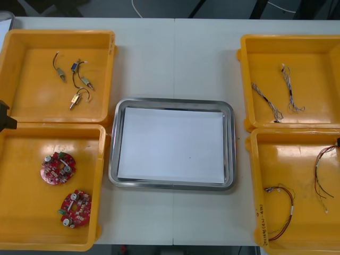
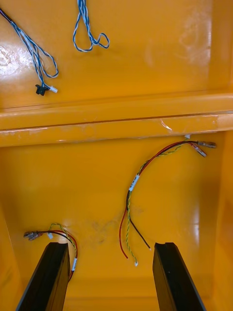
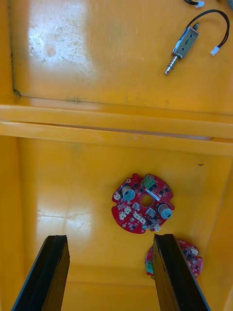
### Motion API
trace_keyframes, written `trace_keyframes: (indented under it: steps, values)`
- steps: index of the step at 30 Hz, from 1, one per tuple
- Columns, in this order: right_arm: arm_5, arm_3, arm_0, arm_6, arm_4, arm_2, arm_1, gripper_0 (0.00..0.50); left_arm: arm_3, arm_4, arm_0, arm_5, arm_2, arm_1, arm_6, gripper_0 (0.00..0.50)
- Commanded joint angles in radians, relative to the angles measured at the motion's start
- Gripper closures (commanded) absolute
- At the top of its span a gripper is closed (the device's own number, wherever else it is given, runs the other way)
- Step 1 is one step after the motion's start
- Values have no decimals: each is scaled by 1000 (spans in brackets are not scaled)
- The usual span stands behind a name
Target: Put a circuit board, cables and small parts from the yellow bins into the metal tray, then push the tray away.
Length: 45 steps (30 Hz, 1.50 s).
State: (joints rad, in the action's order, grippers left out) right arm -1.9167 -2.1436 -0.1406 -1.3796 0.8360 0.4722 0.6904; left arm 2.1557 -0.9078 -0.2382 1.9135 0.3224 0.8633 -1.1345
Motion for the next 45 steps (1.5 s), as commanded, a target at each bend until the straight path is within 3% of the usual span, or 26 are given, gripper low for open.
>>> trace_keyframes:
  steps: [1,16,19,30,40,45]
  values:
    - [-3,-30,15,24,2,17,41,0,4,9,11,6,29,-9,-60,0]
    - [-3,-30,15,24,2,17,41,0,4,9,11,6,29,-9,-60,0]
    - [-3,-30,15,24,2,17,41,0,-22,12,53,6,-6,-56,-64,0]
    - [-3,-49,15,20,-28,28,41,0,-20,21,42,6,-48,-49,-84,0]
    - [-3,-49,82,24,-37,48,41,0,-23,29,51,6,-100,-40,-215,0]
    - [-3,-32,110,25,-31,49,38,0,-23,69,56,6,-157,-32,-265,0]
